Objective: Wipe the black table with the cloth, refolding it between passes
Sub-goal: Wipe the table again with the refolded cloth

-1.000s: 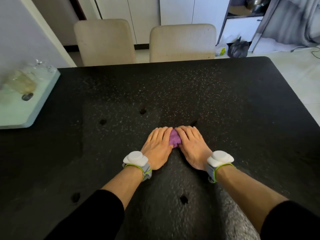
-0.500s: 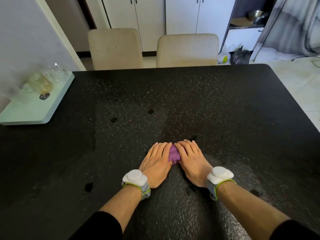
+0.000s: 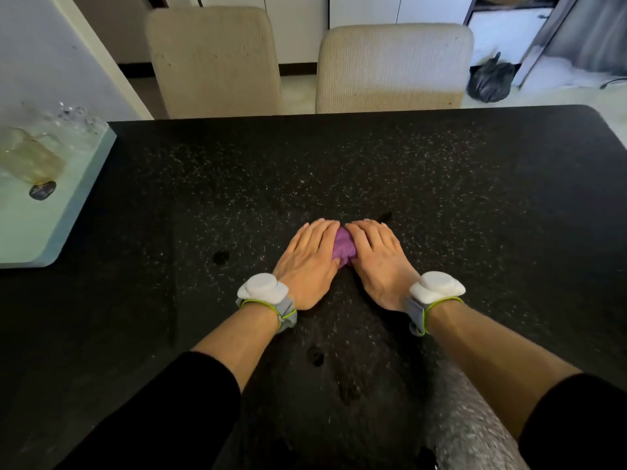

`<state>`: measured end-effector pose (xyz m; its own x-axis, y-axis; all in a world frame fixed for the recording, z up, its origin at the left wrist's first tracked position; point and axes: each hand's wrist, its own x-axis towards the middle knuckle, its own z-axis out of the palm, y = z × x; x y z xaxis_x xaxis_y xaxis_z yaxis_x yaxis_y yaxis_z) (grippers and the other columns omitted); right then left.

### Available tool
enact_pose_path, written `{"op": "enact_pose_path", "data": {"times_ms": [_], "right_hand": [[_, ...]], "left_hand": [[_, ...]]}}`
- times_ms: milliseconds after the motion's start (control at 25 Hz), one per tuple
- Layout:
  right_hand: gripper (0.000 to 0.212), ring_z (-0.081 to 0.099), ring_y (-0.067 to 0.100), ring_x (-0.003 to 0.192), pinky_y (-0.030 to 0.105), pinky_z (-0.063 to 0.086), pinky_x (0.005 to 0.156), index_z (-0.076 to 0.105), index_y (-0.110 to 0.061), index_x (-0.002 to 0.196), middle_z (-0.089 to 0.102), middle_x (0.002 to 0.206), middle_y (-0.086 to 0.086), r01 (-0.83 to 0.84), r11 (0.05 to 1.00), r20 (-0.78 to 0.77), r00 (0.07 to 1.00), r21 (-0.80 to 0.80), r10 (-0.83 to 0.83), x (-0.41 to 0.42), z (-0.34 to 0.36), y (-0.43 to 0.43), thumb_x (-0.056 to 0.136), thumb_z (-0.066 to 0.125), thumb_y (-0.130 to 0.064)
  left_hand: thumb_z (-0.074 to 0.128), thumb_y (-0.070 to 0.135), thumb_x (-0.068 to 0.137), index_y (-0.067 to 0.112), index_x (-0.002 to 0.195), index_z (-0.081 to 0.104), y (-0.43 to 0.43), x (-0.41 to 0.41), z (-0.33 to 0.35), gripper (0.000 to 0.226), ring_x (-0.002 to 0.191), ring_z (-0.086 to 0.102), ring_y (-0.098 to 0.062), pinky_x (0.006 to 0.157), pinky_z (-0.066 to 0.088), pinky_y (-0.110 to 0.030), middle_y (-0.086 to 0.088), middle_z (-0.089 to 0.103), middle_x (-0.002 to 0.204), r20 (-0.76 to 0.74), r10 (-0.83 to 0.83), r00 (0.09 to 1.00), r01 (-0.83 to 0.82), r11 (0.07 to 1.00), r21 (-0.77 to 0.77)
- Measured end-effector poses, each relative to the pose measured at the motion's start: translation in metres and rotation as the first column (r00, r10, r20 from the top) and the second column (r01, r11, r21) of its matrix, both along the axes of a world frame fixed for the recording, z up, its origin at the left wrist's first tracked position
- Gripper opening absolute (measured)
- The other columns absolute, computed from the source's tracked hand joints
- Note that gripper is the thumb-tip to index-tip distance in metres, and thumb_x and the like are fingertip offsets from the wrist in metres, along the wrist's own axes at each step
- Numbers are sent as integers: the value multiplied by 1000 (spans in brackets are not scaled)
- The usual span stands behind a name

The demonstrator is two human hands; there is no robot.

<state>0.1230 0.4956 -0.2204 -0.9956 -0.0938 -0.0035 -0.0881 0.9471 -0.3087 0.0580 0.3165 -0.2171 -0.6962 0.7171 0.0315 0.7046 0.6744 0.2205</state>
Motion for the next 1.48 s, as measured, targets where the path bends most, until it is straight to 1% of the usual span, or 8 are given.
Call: {"op": "enact_pose_path", "data": {"times_ms": [280, 440, 520, 720, 920, 1120, 1360, 1480], "right_hand": [[62, 30, 32, 143, 49, 16, 125, 26, -11, 154, 35, 151, 11, 17, 1000, -20, 1000, -1, -17, -80, 2, 11, 98, 48, -28], [63, 32, 32, 142, 49, 20, 123, 28, -10, 154, 37, 151, 12, 40, 999, -30, 999, -1, -40, -94, 1, 12, 98, 51, -26], [62, 32, 32, 142, 49, 21, 122, 28, -9, 154, 37, 151, 12, 44, 999, -40, 998, 4, -44, -89, 3, 9, 99, 49, -27], [65, 32, 31, 143, 53, 23, 121, 28, -9, 154, 37, 152, 11, -54, 999, 0, 999, -4, 54, -49, 6, -2, 99, 25, -45], [62, 32, 31, 145, 55, 23, 121, 29, -10, 155, 38, 153, 10, -171, 985, 7, 985, 1, 171, 7, 8, -22, 101, 31, -42], [69, 9, 30, 155, 48, 9, 126, 17, -9, 160, 20, 166, 10, -256, 966, 18, 967, 31, 256, 55, 10, -36, 101, 46, -29], [69, -8, 22, 156, 39, -5, 126, 2, -15, 161, 5, 169, 5, -342, 936, 32, 940, 79, 340, 78, 11, -52, 105, 41, -24], [72, -18, 18, 154, 38, -8, 126, -6, -16, 161, -4, 170, 2, -341, 935, 53, 940, 93, 337, 72, 9, -52, 106, 39, -23]], "left_hand": [[47, 27, 100, 5, 155, 24, 15, -80, -3, 64, 150, 25, -27, 126, 14, -41, -12, 30, 159, -42, 17, 999, -16, 999, 31], [48, 28, 99, 5, 153, 28, 19, -93, -6, 62, 145, 33, -28, 125, 17, -42, -13, 37, 155, -62, 24, 998, -22, 999, 25], [46, 30, 99, 6, 153, 30, 18, -86, -5, 61, 141, 37, -28, 124, 19, -42, -12, 40, 152, -90, 47, 995, -46, 999, 22], [46, 33, 99, 9, 154, 28, -7, -46, -2, 63, 140, 37, -27, 124, 19, -41, -10, 39, 152, -68, 47, 997, -47, 999, 2], [45, 38, 100, 10, 156, 27, -44, 30, 5, 64, 140, 37, -25, 125, 18, -39, -8, 39, 153, -54, 90, 994, -90, 996, 1], [42, 40, 102, 10, 157, 24, -66, 90, 7, 64, 142, 35, -23, 125, 18, -39, -7, 36, 155, -53, 150, 987, -151, 988, -17], [37, 44, 101, 9, 156, 26, -87, 128, 6, 66, 143, 34, -22, 126, 14, -36, -8, 37, 155, -83, 216, 973, -216, 976, 6], [35, 44, 101, 9, 156, 24, -86, 123, 3, 67, 145, 31, -22, 126, 10, -36, -8, 35, 156, -69, 191, 979, -189, 982, 26]]}}
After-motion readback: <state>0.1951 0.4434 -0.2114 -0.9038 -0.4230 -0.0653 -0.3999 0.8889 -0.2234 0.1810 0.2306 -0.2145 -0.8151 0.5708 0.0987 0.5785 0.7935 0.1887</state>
